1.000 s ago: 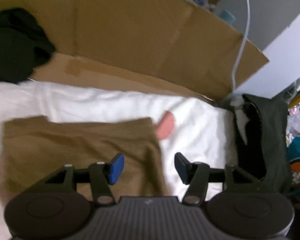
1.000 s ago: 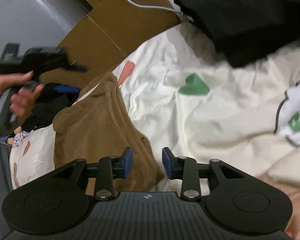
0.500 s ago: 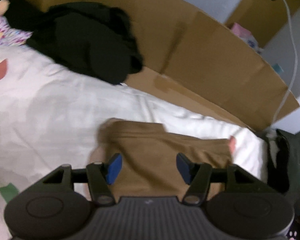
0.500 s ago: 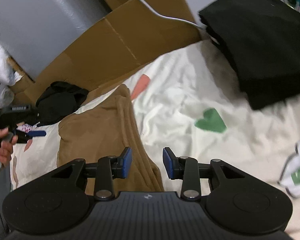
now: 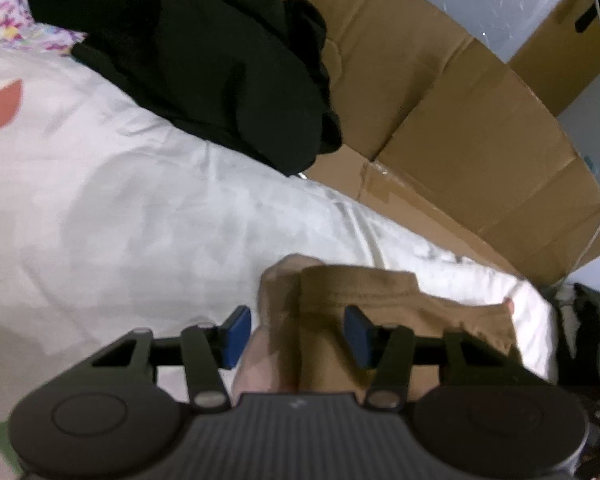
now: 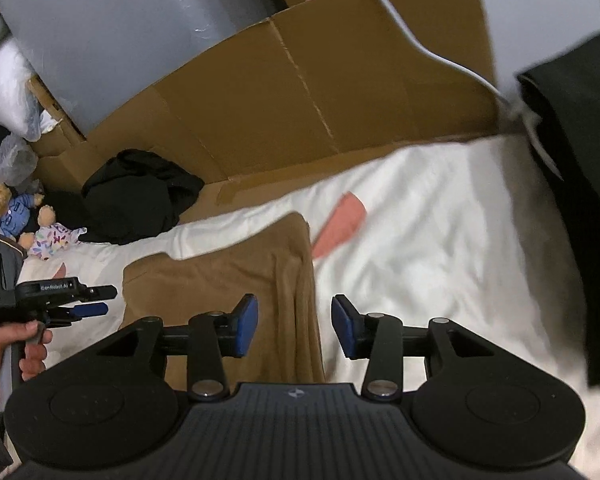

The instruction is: Fold clothes

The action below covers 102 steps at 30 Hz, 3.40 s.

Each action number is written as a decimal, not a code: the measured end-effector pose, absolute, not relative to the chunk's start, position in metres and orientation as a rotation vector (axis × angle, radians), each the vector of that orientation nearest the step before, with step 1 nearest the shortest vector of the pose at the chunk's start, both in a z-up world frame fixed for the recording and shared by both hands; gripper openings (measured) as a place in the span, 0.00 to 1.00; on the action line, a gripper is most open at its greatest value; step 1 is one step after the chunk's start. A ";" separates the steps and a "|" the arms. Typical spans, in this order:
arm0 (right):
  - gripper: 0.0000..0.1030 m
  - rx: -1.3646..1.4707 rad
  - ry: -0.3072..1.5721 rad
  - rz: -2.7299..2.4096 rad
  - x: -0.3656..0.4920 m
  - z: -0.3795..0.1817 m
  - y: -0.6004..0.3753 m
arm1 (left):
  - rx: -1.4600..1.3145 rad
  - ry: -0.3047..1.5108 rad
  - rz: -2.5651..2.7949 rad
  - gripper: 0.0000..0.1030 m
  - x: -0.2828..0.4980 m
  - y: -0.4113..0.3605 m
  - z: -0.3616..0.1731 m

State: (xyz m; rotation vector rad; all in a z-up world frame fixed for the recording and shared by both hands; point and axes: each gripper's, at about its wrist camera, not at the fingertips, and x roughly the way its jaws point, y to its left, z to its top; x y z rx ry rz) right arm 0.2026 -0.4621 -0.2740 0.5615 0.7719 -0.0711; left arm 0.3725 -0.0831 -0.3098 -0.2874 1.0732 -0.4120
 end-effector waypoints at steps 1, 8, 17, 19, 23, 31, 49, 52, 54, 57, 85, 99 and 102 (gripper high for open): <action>0.44 0.559 0.778 -0.066 0.210 -0.276 -0.463 | -0.296 1.077 -0.420 0.47 0.375 -0.084 -0.312; 0.44 0.572 0.835 -0.050 0.254 -0.297 -0.462 | -0.398 1.107 -0.470 0.31 0.393 -0.083 -0.331; 0.44 0.578 0.874 -0.059 0.279 -0.311 -0.461 | -0.362 0.958 -0.458 0.22 0.395 -0.080 -0.305; 0.44 0.582 0.868 -0.077 0.279 -0.311 -0.466 | -0.369 0.965 -0.454 0.36 0.395 -0.076 -0.304; 0.44 0.615 0.851 -0.091 0.276 -0.307 -0.475 | -0.361 1.002 -0.473 0.45 0.390 -0.069 -0.310; 0.43 0.532 0.924 -0.004 0.284 -0.314 -0.461 | -0.330 1.041 -0.515 0.56 0.380 -0.071 -0.331; 0.35 0.512 0.922 0.009 0.287 -0.312 -0.488 | -0.302 1.011 -0.427 0.55 0.378 -0.075 -0.313; 0.36 0.543 0.913 0.005 0.276 -0.302 -0.486 | -0.303 1.041 -0.419 0.55 0.368 -0.076 -0.305; 0.36 0.532 0.909 0.009 0.267 -0.294 -0.481 | -0.305 1.050 -0.415 0.55 0.358 -0.076 -0.298; 0.36 0.520 0.916 0.015 0.249 -0.283 -0.471 | -0.306 1.060 -0.412 0.55 0.337 -0.078 -0.287; 0.36 0.450 1.048 -0.058 0.126 -0.293 -0.448 | -0.273 1.234 -0.311 0.56 0.160 -0.059 -0.287; 0.36 0.396 1.109 0.014 0.087 -0.303 -0.420 | -0.235 1.315 -0.290 0.35 0.130 -0.057 -0.321; 0.36 0.367 1.134 0.004 0.085 -0.312 -0.419 | -0.181 1.314 -0.281 0.36 0.127 -0.060 -0.327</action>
